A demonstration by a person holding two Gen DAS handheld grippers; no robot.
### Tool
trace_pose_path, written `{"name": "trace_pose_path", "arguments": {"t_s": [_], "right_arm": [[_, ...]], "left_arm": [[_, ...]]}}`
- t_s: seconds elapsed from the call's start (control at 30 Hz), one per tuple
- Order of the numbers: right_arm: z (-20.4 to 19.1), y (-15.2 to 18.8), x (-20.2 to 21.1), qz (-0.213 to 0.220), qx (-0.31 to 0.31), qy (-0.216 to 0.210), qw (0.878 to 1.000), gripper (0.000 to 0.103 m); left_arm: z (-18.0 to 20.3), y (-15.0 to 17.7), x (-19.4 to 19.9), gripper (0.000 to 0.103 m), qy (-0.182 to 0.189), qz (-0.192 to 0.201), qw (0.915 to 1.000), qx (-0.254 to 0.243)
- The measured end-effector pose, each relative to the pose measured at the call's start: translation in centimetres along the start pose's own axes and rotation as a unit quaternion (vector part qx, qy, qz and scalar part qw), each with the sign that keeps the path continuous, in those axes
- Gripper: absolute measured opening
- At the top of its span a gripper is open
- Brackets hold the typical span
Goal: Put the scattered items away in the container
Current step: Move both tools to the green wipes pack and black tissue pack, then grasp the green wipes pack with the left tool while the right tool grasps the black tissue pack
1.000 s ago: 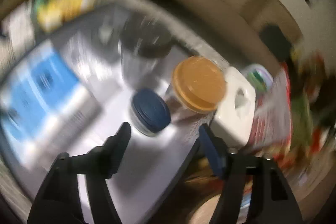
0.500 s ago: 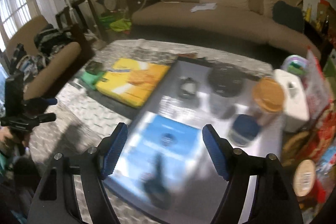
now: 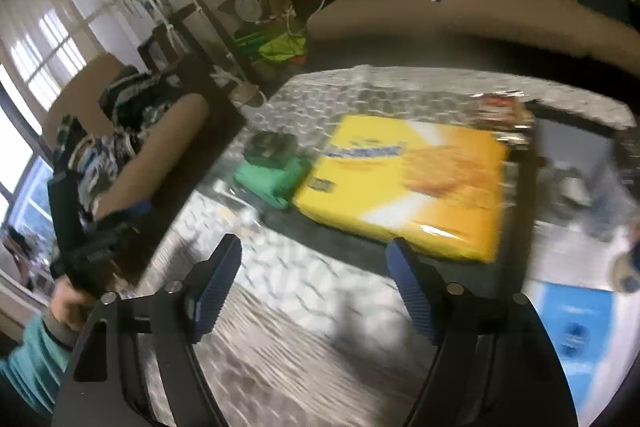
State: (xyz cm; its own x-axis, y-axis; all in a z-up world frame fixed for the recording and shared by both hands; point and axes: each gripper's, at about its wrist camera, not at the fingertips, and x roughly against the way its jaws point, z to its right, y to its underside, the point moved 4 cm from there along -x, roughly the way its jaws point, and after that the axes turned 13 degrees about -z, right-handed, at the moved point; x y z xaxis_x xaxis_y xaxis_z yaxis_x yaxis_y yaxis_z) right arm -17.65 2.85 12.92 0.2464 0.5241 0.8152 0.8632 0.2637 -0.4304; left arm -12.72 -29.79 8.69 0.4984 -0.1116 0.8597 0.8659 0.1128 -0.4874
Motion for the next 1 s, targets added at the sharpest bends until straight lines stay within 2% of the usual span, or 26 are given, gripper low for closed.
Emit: {"name": "trace_pose_path", "arguments": {"t_s": [0.13,0.23,0.3,0.43,0.5,0.63,0.73,0.8,0.83,1.0], "right_arm": [[-2.0,-3.5,-4.1,0.009,-0.039,-0.018,0.999,0.083],[-3.4,-6.2,-7.0,0.018,-0.067,-0.009,0.998,0.095],[-4.2,-7.9,-9.1,0.018,-0.080,0.000,0.997,0.099],[-6.1,-11.0,-13.8,0.003,-0.063,0.055,0.996,0.100],[-7.0,-12.3,-16.6,-0.020,-0.052,0.085,0.995,0.100],[-7.5,-13.7,-19.7,-0.028,-0.055,0.130,0.990,0.100],[-7.3,-14.0,-22.0,-0.062,-0.061,0.145,0.986,0.100],[-6.9,-13.7,-22.8,-0.078,-0.065,0.146,0.984,0.092],[-6.9,-13.6,-22.9,-0.079,-0.063,0.135,0.986,0.078],[-6.6,-13.3,-21.5,-0.070,-0.058,0.104,0.990,0.078]], "left_arm": [[-0.9,-1.9,-2.2,0.089,-0.025,0.008,0.9996,-0.011],[-1.2,-2.7,-4.1,0.089,-0.025,0.004,0.9996,-0.016],[-1.6,-2.9,-5.2,0.090,-0.028,0.006,0.9995,-0.014],[-2.5,-2.7,-6.5,0.090,-0.026,0.003,0.9994,-0.020],[-3.0,-2.5,-6.7,0.090,-0.028,0.005,0.9993,-0.025],[-3.8,-2.1,-6.7,0.090,-0.044,0.012,0.9980,-0.043],[-4.1,-2.1,-7.2,0.090,-0.064,0.011,0.9961,-0.060],[-4.1,-2.1,-7.5,0.090,-0.063,0.011,0.9961,-0.061],[-4.0,-2.1,-7.6,0.090,-0.060,0.010,0.9963,-0.061],[-3.1,-2.7,-8.0,0.091,-0.042,0.007,0.9970,-0.065]]}}
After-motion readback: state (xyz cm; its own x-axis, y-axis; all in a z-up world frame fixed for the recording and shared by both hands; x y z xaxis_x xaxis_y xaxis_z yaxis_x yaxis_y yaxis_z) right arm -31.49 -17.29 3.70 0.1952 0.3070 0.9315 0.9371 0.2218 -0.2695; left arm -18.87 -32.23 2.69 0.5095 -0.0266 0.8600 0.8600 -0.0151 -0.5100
